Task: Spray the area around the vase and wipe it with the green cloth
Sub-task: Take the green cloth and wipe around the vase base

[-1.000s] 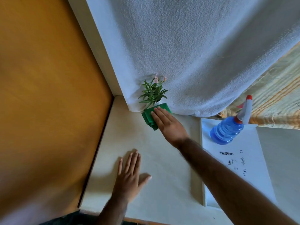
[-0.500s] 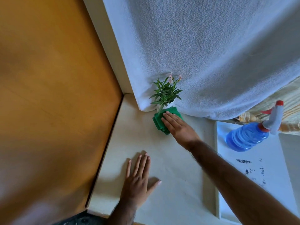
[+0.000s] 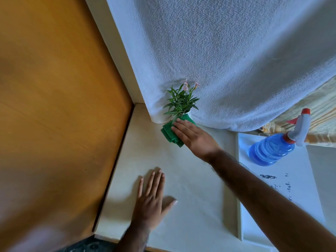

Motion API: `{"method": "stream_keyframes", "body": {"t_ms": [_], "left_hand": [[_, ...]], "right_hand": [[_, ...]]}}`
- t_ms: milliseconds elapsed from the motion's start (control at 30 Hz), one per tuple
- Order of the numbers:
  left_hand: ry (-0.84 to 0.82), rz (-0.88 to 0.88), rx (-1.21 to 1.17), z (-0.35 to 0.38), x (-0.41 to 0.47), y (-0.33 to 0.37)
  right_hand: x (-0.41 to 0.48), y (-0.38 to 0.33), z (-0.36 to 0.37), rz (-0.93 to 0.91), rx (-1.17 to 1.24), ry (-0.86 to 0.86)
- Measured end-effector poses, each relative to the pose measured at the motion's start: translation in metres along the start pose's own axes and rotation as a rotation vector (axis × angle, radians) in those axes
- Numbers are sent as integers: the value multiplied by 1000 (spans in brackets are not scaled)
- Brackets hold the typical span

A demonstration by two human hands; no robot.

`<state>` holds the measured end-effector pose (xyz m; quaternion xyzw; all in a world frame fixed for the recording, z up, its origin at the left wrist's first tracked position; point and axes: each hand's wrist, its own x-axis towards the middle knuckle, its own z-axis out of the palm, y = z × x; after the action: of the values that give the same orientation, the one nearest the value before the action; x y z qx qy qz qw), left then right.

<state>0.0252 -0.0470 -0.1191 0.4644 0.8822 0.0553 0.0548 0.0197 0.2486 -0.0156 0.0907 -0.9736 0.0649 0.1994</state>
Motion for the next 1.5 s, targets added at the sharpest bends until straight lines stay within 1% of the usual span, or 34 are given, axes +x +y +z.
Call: {"method": "stream_keyframes", "body": {"t_ms": [67,200,500,633,667,733,900,967,1067,1267,1367,1433,1500], "left_hand": [[-1,0,-6,0,0,0],[4,-3,-11,0,1,0],[-5,-8,-3,2,0,-1],[-11,-9,-8,2,1,0],[-12,-9,-9,3,1,0],[-13,-12,-9,3,1,-1],[-10,-14,-10,4,0,-1],[-1,-11,-12,3,0,0],[-3,-10,-13,2,0,1],[-21,-17,-6,2,0,0],[-32,-19,-6,3,0,-1],[-33,-18,-8,3,0,-1],[-32,-16,-10,3,0,-1]], "right_hand": [[0,3,2,-28,-4,-25],[-6,13,9,-19,21,-73],[-13,6,22,95,158,-168],[-17,2,22,166,245,-295],[-17,1,21,180,247,-292],[-14,-3,15,165,221,-226],[5,-8,1,19,98,-122],[8,-3,2,-4,58,-102],[5,5,9,-2,50,-121],[-12,3,31,140,191,-170],[-24,3,39,290,317,-233],[-28,2,38,374,364,-226],[-28,0,35,372,348,-184]]}}
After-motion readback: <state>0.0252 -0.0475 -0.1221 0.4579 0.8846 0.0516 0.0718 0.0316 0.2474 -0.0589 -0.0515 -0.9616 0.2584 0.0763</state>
